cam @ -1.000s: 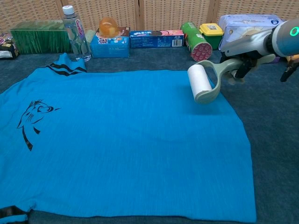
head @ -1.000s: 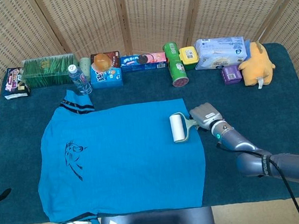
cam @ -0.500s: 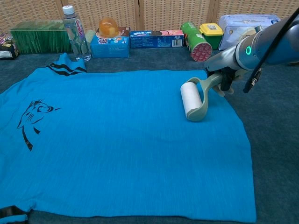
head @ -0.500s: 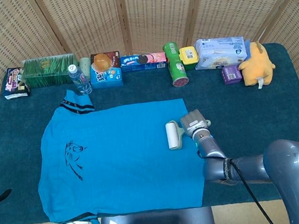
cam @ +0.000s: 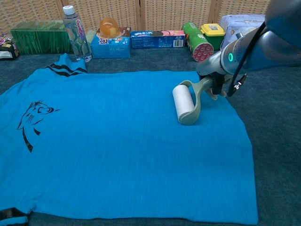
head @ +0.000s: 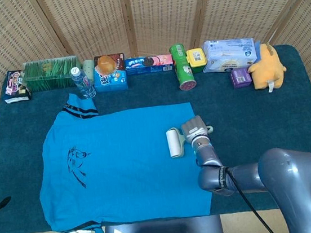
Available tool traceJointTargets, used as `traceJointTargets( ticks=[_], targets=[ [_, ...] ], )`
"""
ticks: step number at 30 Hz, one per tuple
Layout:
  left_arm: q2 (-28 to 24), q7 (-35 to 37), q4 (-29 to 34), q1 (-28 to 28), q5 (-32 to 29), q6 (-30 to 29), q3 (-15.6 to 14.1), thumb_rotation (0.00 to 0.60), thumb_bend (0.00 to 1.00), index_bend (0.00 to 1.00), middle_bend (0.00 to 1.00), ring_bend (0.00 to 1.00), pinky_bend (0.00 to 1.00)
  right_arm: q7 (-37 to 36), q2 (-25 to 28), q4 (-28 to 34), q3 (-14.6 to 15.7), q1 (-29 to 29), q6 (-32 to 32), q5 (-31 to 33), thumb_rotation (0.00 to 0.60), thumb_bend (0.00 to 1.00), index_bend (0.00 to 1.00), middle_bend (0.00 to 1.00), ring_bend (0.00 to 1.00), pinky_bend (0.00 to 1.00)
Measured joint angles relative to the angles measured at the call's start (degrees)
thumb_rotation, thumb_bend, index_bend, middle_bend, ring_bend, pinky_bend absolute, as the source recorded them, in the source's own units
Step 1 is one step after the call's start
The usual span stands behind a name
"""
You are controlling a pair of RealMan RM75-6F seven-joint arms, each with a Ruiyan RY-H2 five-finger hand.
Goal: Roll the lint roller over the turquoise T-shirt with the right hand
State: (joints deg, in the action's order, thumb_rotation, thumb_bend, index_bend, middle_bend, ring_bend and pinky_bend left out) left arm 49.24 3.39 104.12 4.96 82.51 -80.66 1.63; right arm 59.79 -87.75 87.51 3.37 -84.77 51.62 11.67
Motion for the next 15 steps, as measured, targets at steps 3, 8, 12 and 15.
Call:
traceJointTargets(
  ticks=[3, 8, 12, 15],
  targets=[
    [-0.1, 0.2, 0.0, 0.0, 0.0, 0.0, 0.0, 0.6, 0.11, 0.0, 0.0, 0.0, 0.08, 1.4, -1.2, 0.2, -1.0, -0.6, 2.4, 0.8, 0.6, 1.0, 0.68, 0.7, 0.99, 1.0],
    [-0.1, 0.3, -0.1, -0.1, 0.2, -0.1, -0.1, 0.6, 0.11, 0.0, 0.0, 0.0, 0.08, 4.4, -4.3, 0.4, -2.9, -1.4, 6.7, 1.8, 0.6, 1.0, 0.68, 0.7, 0.99, 1.0],
    [-0.1, 0.3, -0.1, -0.1, 0.3, -0.1, -0.2, 0.6, 0.11, 0.0, 0.0, 0.0, 0.08, 7.0, -6.7, -0.1, -5.0, -2.0, 8.9, 2.8, 0.6, 1.0, 0.68, 0.7, 0.99, 1.0],
    [-0.1, 0.3, -0.1, -0.1, 0.2, 0.0, -0.2, 0.6, 0.11, 0.0, 0.0, 0.0, 0.08, 9.0, -8.1, -0.8, -6.6, -2.4, 9.7, 3.8, 0.6, 1.0, 0.68, 0.7, 0.99, 1.0]
  ],
)
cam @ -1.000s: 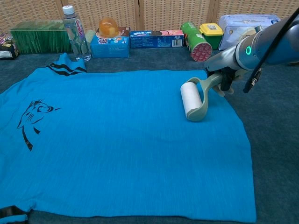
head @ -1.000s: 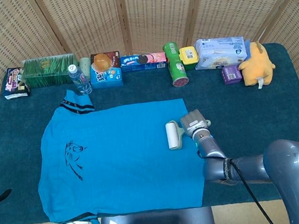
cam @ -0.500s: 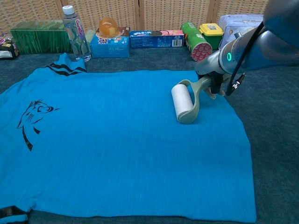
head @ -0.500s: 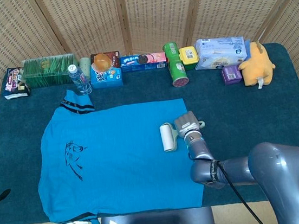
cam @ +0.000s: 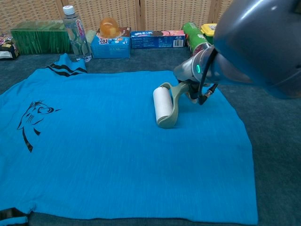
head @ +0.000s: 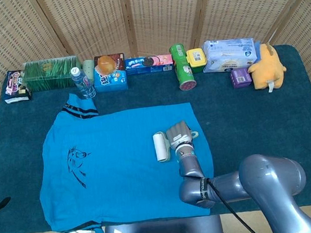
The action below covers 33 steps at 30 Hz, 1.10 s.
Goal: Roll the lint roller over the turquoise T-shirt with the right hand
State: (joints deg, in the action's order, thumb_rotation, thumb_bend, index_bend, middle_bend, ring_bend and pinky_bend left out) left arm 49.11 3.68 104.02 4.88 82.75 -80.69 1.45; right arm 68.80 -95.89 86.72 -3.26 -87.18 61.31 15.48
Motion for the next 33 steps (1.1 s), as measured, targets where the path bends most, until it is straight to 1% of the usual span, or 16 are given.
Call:
traceJointTargets(
  ticks=[5, 12, 18, 21, 27, 33],
  targets=[
    [0.0, -0.2, 0.0, 0.1, 0.1, 0.2, -0.1, 0.6, 0.11, 0.0, 0.0, 0.0, 0.08, 4.2, -2.8, -1.9, -2.3, -0.8, 1.1, 1.6, 0.6, 1.0, 0.68, 0.7, 0.99, 1.0],
    [-0.1, 0.0, -0.1, 0.2, 0.1, 0.5, -0.1, 0.6, 0.11, 0.0, 0.0, 0.0, 0.08, 11.5, -7.1, -5.2, -6.7, -2.2, 3.4, 4.0, 0.6, 1.0, 0.68, 0.7, 0.99, 1.0],
    [-0.1, -0.1, -0.2, 0.4, 0.1, 0.8, -0.2, 0.6, 0.11, 0.0, 0.0, 0.0, 0.08, 16.1, -9.8, -7.0, -10.7, -3.2, 4.9, 4.5, 0.6, 1.0, 0.68, 0.7, 0.99, 1.0],
    [-0.1, 0.0, -0.3, 0.4, 0.2, 0.9, -0.2, 0.6, 0.11, 0.0, 0.0, 0.0, 0.08, 17.9, -10.8, -7.9, -12.0, -3.5, 5.5, 4.4, 0.6, 1.0, 0.68, 0.7, 0.99, 1.0],
    [0.0, -0.2, -0.3, 0.6, 0.1, 1.3, -0.3, 0.6, 0.11, 0.0, 0.0, 0.0, 0.08, 20.8, -12.3, -9.1, -13.7, -3.0, 6.0, 3.9, 0.6, 1.0, 0.68, 0.7, 0.99, 1.0],
    [0.0, -0.4, -0.2, 0.7, -0.1, 1.4, -0.2, 0.6, 0.11, 0.0, 0.0, 0.0, 0.08, 22.4, -12.3, -9.1, -13.8, -1.1, 6.4, 2.5, 0.6, 1.0, 0.68, 0.7, 0.99, 1.0]
  ],
)
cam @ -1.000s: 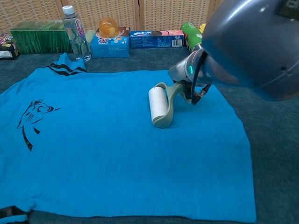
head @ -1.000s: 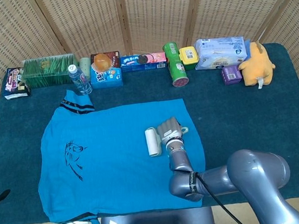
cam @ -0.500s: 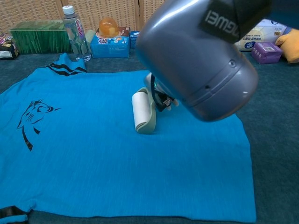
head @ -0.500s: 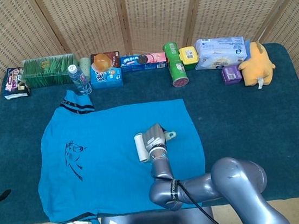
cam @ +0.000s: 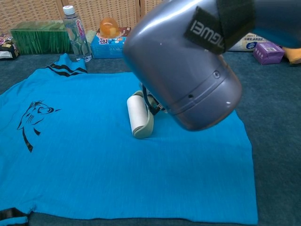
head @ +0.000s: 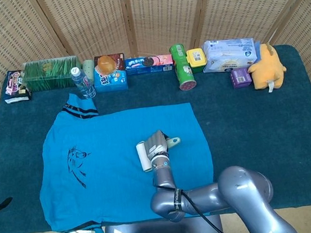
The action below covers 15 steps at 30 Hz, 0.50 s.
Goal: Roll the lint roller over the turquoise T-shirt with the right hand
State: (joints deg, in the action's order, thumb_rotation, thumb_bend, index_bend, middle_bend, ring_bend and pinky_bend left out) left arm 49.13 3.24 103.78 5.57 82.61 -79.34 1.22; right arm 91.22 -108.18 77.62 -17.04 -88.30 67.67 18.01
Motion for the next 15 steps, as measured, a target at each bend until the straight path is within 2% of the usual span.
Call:
traceJointTargets(
  ticks=[8, 15],
  targets=[
    [0.2, -0.9, 0.3, 0.0, -0.1, 0.0, -0.1, 0.6, 0.11, 0.0, 0.0, 0.0, 0.08, 1.1, 2.7, 2.3, 2.0, 3.7, 0.8, -2.5, 0.6, 1.0, 0.68, 0.7, 0.99, 1.0],
    [0.5, -1.9, 0.5, 0.1, -0.1, 0.1, -0.1, 0.6, 0.11, 0.0, 0.0, 0.0, 0.08, 1.4, 6.3, 4.3, 4.9, 7.1, 1.1, -5.2, 0.6, 1.0, 0.68, 0.71, 0.99, 1.0]
  ],
)
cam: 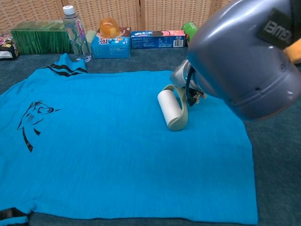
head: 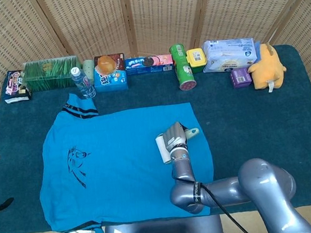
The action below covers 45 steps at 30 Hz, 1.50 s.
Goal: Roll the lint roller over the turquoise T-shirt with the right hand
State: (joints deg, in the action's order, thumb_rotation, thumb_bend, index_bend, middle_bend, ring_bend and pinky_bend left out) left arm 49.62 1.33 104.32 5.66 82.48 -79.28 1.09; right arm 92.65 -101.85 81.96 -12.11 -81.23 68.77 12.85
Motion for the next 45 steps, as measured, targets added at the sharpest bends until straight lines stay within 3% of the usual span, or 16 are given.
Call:
traceJointTargets(
  ticks=[10, 16, 26, 45],
  targets=[
    [0.4, -1.7, 0.5, 0.1, -0.3, 0.0, -0.1, 0.6, 0.11, 0.0, 0.0, 0.0, 0.08, 0.4, 4.9, 1.0, 5.7, 4.8, -0.3, -5.2, 0.6, 1.0, 0.68, 0.71, 0.99, 1.0],
    [0.5, -1.9, 0.6, 0.1, -0.3, 0.1, -0.1, 0.6, 0.11, 0.0, 0.0, 0.0, 0.08, -0.7, 7.3, 1.6, 6.9, 7.2, -1.5, -7.5, 0.6, 1.0, 0.68, 0.71, 0.99, 1.0],
    [0.3, -1.3, 0.6, 0.0, -0.3, -0.2, -0.1, 0.6, 0.11, 0.0, 0.0, 0.0, 0.08, 1.0, 5.2, 1.8, 4.4, 6.0, -1.1, -6.4, 0.6, 1.0, 0.68, 0.71, 0.99, 1.0],
    [0.0, 0.3, -0.2, -0.2, 0.3, -0.4, -0.2, 0.6, 0.11, 0.0, 0.0, 0.0, 0.08, 8.0, -7.7, -2.1, -3.5, 0.2, 6.6, -3.2, 0.6, 1.0, 0.68, 0.71, 0.99, 1.0]
  ],
)
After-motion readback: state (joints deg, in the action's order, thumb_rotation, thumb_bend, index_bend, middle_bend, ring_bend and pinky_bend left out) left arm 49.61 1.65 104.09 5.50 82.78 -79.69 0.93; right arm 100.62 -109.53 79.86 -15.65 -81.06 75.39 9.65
